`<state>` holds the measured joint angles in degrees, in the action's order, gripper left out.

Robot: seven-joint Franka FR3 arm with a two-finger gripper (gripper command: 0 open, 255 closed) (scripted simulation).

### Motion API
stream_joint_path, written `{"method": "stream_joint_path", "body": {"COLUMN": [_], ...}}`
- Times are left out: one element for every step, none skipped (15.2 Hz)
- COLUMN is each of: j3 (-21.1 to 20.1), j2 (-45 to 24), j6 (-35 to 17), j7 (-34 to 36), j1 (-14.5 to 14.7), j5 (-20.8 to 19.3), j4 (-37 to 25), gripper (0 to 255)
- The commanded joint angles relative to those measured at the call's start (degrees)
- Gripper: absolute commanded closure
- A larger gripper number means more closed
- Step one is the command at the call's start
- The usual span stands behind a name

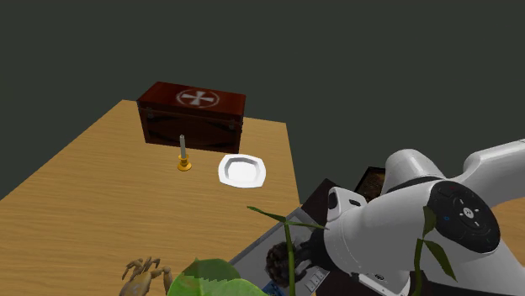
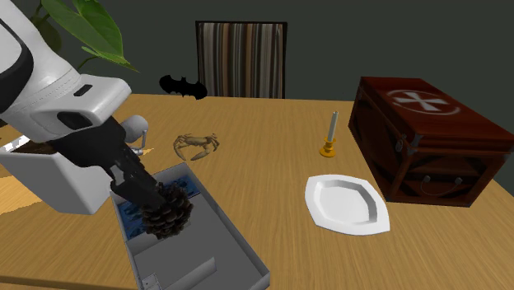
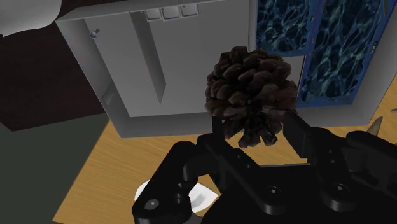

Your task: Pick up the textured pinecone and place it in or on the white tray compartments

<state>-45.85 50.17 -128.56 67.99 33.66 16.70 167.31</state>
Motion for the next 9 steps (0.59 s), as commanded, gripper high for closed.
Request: {"method": "stream_joint_path", "body": {"j3": [0.0, 0.0, 0.0, 0.0, 0.0, 0.9, 1.9, 2.7, 3.3], "j2": [-0.1, 0.0, 0.0, 0.0, 0.0, 1.6, 3.1, 4.3, 5.2], "j6": [0.0, 0.1, 0.0, 0.0, 0.0, 2.8, 5.5, 8.1, 10.1], "j7": [0.0, 0.0, 0.0, 0.0, 0.0, -0.1, -0.1, -0.2, -0.2], "j1": [0.0, 0.0, 0.0, 0.0, 0.0, 0.8, 1.3, 1.8, 2.1], "j5": [0.0, 0.0, 0.0, 0.0, 0.0, -0.2, -0.6, -1.0, -1.3], "j4": [0.0, 0.1, 0.1, 0.1, 0.1, -1.0, -2.2, -3.5, -4.6], "gripper": [0, 0, 0, 0, 0, 0, 0, 0, 0]}}
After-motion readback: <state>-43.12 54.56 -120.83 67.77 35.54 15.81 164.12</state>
